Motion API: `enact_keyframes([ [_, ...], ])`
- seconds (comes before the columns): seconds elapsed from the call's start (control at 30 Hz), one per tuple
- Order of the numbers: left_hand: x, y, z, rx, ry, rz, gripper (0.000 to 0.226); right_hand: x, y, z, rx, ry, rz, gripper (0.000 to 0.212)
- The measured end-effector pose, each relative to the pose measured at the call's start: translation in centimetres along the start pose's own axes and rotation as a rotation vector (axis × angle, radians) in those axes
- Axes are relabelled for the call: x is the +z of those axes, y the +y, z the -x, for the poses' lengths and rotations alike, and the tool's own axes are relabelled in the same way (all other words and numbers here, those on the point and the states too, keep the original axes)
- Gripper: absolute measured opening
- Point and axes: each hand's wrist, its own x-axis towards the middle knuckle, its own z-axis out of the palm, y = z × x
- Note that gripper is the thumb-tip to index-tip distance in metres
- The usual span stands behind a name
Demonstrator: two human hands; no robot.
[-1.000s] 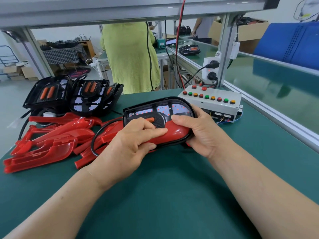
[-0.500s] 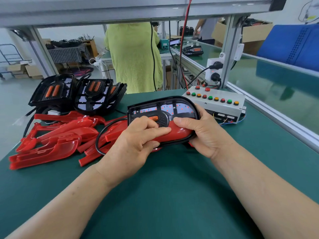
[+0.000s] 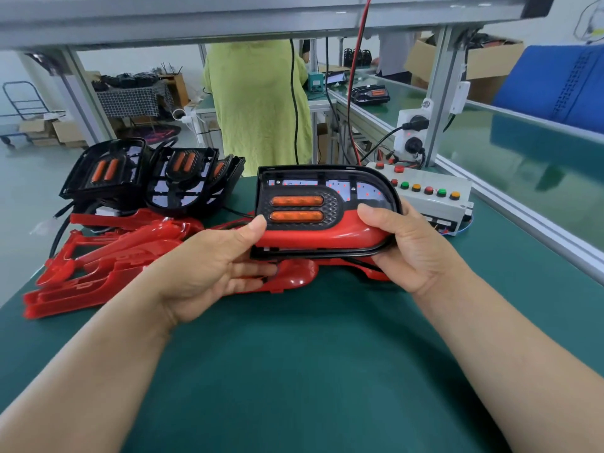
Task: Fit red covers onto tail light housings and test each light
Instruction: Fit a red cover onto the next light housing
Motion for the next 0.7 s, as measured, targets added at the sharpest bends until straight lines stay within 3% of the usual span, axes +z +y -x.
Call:
enact_keyframes([
  [0.3, 0.4, -0.7, -1.0, -0.063, -0.076, 0.417, 0.041, -0.1, 0.1, 0.0, -0.039, -0.043, 0.007, 0.073],
  [0.6, 1.3, -0.9, -1.1, 0.023, 0.021, 0.267, 0.041, 0.0, 0.5, -0.1, -0.03, -0.008, -0.01, 0.073],
  [0.7, 1.8, -1.1, -1.1, 0.06, 0.082, 0.231, 0.03, 0.0, 0.5, -0.2, -0.025, 0.011, -0.014, 0.074],
])
